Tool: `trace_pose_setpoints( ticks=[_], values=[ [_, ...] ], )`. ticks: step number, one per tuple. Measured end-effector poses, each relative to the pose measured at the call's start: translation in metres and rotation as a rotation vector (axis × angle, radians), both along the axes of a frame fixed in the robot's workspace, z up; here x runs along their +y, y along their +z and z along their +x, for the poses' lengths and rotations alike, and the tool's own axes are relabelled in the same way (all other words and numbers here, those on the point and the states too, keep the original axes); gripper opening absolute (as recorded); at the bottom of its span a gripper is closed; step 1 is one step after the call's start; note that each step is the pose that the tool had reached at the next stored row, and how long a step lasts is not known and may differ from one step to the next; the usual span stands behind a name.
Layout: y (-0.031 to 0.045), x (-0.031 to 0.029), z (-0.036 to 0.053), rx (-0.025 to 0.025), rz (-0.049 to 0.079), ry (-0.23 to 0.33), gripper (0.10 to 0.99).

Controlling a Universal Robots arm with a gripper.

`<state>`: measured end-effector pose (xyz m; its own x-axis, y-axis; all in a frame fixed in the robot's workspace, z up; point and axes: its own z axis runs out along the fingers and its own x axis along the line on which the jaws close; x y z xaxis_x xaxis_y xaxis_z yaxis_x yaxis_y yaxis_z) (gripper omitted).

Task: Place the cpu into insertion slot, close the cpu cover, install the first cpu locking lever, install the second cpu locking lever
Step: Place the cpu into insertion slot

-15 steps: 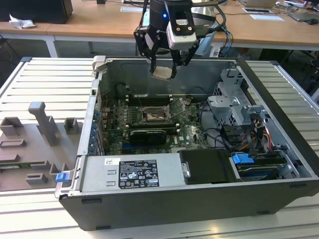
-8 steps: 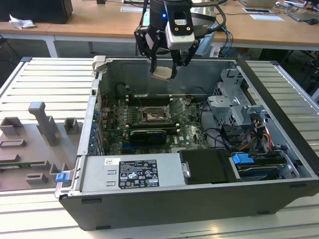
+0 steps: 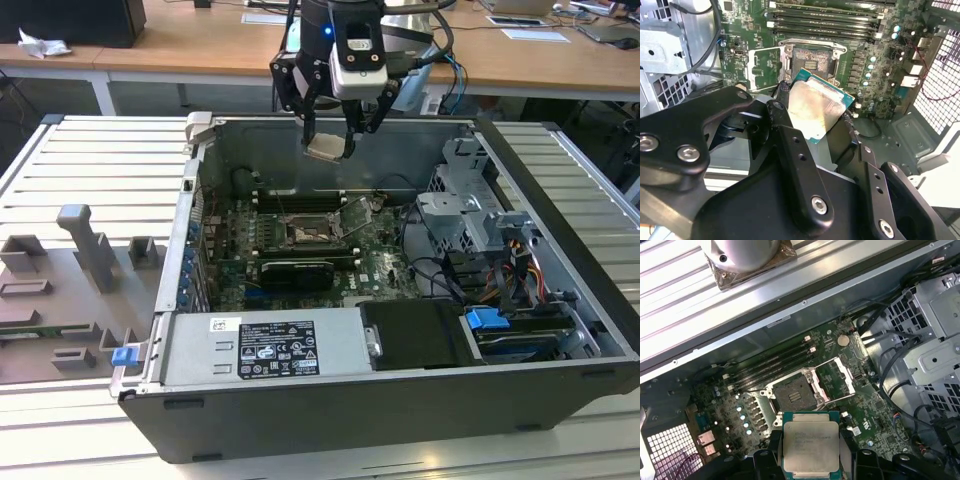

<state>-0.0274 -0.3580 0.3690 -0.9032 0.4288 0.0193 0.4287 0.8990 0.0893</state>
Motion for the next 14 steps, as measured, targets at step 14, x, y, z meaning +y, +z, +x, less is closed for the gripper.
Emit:
trace_pose_setpoints(
  ticks=[14],
  values=[
    [0.0,0.0,0.0,0.0,0.0,-0.06,0.541]
  ],
)
